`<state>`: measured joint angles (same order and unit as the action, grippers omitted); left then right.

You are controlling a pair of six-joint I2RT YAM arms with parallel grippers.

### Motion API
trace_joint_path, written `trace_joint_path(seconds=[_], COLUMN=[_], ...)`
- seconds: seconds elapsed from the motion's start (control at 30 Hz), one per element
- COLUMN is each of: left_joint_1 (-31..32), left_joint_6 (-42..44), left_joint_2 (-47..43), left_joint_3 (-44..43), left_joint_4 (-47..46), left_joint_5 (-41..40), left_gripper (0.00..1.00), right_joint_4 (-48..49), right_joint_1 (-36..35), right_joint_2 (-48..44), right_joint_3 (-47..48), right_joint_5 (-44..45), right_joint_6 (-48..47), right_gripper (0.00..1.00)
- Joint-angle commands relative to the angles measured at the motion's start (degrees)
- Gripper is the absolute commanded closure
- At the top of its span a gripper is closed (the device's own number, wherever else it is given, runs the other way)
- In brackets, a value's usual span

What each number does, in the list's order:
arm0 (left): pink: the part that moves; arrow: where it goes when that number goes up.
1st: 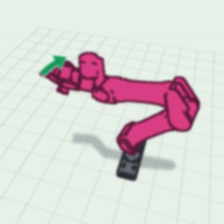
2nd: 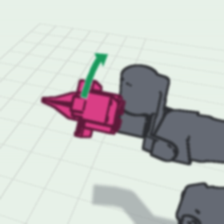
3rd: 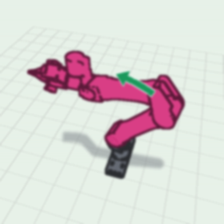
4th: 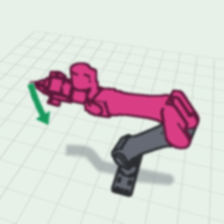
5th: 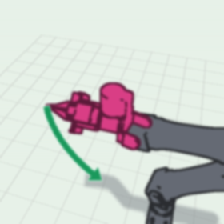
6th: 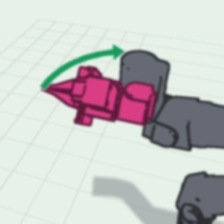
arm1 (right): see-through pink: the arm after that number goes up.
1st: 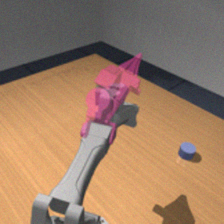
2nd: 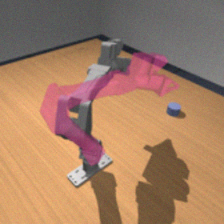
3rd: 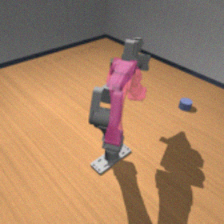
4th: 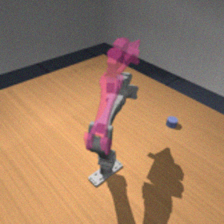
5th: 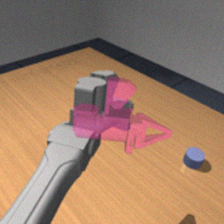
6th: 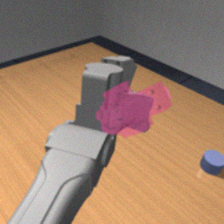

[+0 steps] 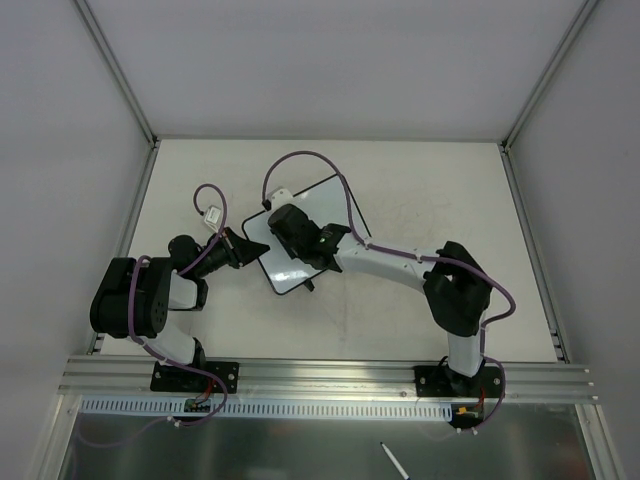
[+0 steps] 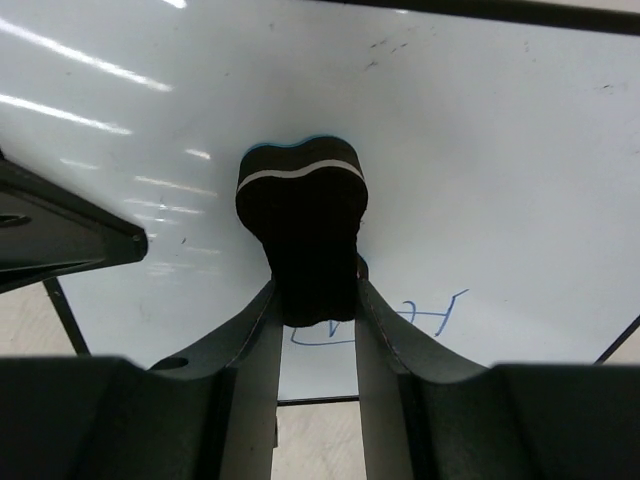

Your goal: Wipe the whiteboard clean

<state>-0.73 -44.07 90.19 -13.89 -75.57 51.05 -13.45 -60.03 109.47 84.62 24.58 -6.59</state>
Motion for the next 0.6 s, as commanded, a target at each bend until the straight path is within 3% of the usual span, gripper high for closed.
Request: trace_joint_path(seconds=[0.0, 0.17, 0.57], left_joint_1=[0.1, 0.0, 0.1], left_joint_6=[3.3, 3.3, 3.3], left_joint_2=[-1.2, -1.1, -1.2], left_joint_3=[0.4, 0.4, 0.4], left_joint_4=[-13.3, -13.4, -13.4], left_joint_5=[0.6, 0.7, 0.6], left_gripper=[1.00, 1.00, 1.00], right_joint_4=[1.6, 4.4, 5.0], right_joint_1=[-2.9, -4.6, -6.1], right_joint_2=[1.9, 2.5, 1.5], right_joint_3=[-3.0, -4.6, -5.7], right_joint_5=[-4.0, -6.4, -2.2], right_joint_6=[4.7, 6.4, 5.7], right_gripper=[1.00, 1.00, 1.00])
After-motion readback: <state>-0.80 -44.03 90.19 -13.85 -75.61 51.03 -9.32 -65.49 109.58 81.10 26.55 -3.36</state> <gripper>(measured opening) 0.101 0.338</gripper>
